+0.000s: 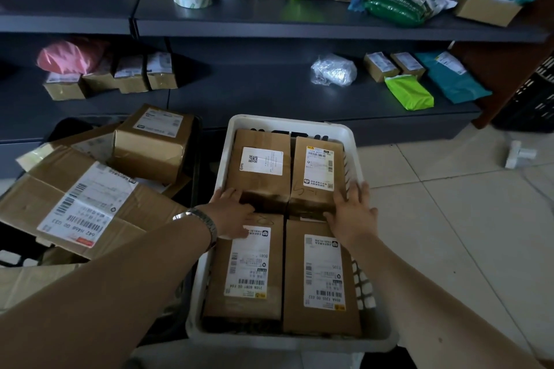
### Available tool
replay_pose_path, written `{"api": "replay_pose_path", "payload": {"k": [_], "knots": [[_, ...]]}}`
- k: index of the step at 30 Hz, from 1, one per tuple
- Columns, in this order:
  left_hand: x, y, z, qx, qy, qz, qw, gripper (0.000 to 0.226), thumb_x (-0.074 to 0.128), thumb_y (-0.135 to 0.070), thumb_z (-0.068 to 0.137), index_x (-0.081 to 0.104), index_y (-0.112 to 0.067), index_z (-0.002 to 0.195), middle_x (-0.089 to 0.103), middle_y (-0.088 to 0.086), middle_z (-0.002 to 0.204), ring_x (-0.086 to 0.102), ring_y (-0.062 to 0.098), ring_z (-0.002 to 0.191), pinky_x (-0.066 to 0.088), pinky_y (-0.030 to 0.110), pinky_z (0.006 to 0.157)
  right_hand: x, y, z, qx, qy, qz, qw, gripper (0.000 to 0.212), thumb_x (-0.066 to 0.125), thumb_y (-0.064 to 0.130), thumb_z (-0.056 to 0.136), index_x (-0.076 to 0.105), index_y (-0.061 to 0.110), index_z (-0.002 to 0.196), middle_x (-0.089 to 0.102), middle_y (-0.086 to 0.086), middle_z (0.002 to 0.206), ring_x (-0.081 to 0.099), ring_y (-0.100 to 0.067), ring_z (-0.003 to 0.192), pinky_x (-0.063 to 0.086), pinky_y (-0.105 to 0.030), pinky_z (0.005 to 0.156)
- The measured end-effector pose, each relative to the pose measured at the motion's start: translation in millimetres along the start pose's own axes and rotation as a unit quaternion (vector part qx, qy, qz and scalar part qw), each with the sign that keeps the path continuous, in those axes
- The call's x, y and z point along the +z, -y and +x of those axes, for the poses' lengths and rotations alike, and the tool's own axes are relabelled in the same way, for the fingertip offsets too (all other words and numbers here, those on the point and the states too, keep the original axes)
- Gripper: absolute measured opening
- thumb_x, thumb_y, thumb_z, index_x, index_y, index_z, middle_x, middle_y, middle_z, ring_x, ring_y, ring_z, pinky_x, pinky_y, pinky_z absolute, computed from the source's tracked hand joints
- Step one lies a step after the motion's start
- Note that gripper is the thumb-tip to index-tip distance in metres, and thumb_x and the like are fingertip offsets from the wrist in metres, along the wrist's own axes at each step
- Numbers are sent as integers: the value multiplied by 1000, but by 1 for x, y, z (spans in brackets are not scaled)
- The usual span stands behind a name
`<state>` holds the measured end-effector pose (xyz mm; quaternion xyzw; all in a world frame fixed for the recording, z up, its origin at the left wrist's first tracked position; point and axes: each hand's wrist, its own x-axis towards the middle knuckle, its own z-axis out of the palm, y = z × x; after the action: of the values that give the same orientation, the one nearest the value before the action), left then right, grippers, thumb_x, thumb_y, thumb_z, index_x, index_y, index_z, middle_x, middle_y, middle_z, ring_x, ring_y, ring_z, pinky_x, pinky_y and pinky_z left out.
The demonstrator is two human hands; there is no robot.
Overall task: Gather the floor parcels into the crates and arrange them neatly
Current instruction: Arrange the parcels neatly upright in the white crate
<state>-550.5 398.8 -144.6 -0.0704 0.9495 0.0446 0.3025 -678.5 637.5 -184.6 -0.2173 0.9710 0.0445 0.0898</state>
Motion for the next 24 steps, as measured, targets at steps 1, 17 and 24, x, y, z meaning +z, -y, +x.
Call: {"api": "replay_pose_path", "payload": {"k": [1,17,24], "knots": [[3,1,-2,2,8,-2,1000,72,52,-56,90,23,-33,152,-4,16,161,-7,32,149,-6,47,120,-1,-1,2,0,0,2,1000,72,49,51,96,16,23,154,4,-14,163,-7,-42,150,30,-60,112],[15,11,19,-49,-35,-26,998,91,58,-60,84,9,-31,155,-22,22,157,-19,36,146,-25,44,110,-13,0,90,-111,-79,33,990,38,51,34,97,56,21,133,27,-9,156,11,-38,146,33,-54,114],[11,9,23,-101,-22,8,995,102,56,-65,83,-6,-27,155,-21,19,158,-15,34,147,-18,49,115,-17,14,95,-111,-39,11,993,63,41,62,94,40,24,144,12,-10,163,-6,-39,150,5,-59,120]]}}
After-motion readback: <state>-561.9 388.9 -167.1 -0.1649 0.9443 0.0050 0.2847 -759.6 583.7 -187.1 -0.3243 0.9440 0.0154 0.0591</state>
